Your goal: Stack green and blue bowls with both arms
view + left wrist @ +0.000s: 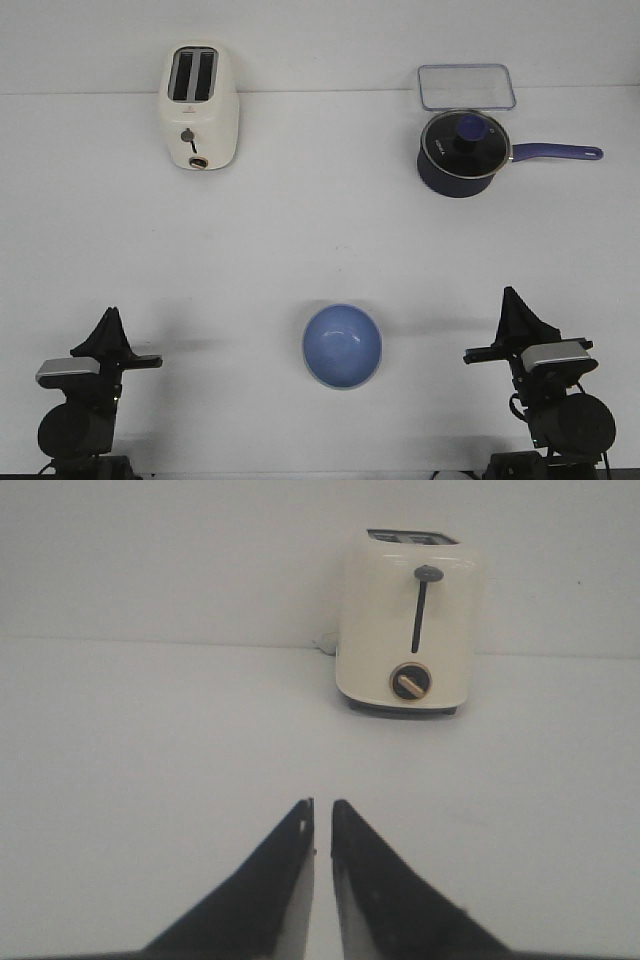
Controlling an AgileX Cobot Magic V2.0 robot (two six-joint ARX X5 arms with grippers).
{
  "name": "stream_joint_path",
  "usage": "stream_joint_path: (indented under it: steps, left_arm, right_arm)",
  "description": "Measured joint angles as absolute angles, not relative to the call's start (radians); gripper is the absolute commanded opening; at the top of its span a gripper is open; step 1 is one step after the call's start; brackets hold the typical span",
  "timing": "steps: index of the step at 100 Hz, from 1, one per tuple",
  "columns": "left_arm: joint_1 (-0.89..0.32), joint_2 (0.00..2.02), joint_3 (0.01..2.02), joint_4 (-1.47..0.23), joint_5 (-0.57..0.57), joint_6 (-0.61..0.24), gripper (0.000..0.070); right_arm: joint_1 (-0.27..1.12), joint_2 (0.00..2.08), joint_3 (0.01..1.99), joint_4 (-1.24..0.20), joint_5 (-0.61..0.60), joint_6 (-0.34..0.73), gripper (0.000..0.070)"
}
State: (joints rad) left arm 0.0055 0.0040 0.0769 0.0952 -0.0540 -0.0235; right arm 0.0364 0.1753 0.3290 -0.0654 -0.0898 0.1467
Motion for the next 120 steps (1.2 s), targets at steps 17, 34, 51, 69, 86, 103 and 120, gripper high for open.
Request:
stream_joint_path:
  steps: [17,34,51,69,86,103,120]
  left_arm:
    - [0.006,0.007,0.034,0.135,-0.053,-0.021,0.0015]
    - [0.006,0.005,0.034,0.148,-0.053,-0.019,0.0015]
    - [0.006,0.005,0.034,0.148,-0.053,-0.019,0.0015]
    - [0.006,0.005,0.034,0.148,-0.053,-0.019,0.0015]
    - [0.006,0.005,0.034,0.148,-0.053,-0.019,0.0015]
    - [0.006,0.005,0.034,0.148,-0.053,-0.019,0.0015]
    - [0.006,0.005,0.034,0.148,-0.053,-0.019,0.0015]
  right_arm:
    - [0.036,0.175,0.329,-0.063,-0.089,0.147,0.0000]
    - [0.036,0.175,0.329,-0.064,-0.089,0.147,0.0000]
    - [0.036,0.175,0.329,-0.063,-0.089,0.147,0.0000]
    - [0.036,0.175,0.329,-0.063,-0.089,0.147,0.0000]
    - [0.036,0.175,0.329,-0.063,-0.089,0.147,0.0000]
    - [0.036,0.175,0.329,-0.063,-0.078,0.146,0.0000]
    - [0.035,0.166,0.314,-0.063,-0.046,0.049,0.0000]
